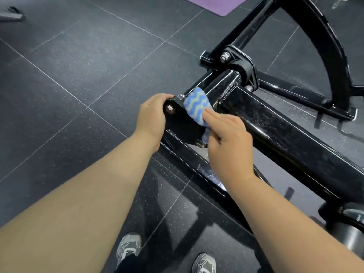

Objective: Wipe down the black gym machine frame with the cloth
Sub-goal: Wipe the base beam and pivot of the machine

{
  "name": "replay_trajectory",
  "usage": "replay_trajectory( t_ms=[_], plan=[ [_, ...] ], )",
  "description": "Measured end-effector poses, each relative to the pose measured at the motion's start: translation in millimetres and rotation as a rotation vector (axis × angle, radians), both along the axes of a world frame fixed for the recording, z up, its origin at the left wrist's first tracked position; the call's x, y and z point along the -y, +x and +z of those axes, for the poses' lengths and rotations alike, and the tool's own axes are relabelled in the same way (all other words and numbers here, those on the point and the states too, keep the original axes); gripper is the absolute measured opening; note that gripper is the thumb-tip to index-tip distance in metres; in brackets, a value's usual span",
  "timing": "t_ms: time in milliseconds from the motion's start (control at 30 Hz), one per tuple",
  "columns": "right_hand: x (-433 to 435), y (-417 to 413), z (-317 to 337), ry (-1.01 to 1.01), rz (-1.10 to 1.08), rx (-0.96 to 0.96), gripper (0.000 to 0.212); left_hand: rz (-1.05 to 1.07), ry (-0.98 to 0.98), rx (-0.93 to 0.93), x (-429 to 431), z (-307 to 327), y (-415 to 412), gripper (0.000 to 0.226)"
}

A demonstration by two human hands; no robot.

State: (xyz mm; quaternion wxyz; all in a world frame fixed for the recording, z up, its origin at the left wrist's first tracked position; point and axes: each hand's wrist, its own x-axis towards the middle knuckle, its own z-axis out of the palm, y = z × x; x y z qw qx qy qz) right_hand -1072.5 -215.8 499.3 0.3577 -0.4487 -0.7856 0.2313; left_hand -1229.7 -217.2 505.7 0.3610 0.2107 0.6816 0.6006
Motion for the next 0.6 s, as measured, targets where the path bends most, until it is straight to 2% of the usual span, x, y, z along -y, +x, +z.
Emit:
replay_trajectory(
  t_ms=[133,267,400,500,600],
  plan=[
    [-8.7,-15.5,8.0,-0.119,-0.117,-0.096,0.028,-0.081,-0.024,-0.031,2.3,0.7,-10.1,0.03],
    [14.8,-47.8,1.0,-0.087,-0.277,-0.096,0.038,-0.209,-0.065,-0.06,2.0,-3.8,-22.6,0.027],
    [37.7,-38.6,-4.4,-0.206,-0.442,-0.15,0.038,-0.352,-0.114,-0.071,2.0,-1.4,-35.5,0.028],
    [13.0,-51.2,7.8,-0.159,-0.506,-0.215,0.038,-0.45,-0.123,-0.096,1.3,0.3,-43.2,0.03],
    [14.4,-76.4,5.0,-0.098,-0.506,-0.152,0.039,-0.509,-0.118,-0.132,0.4,-0.8,-47.7,0.03]
  ],
)
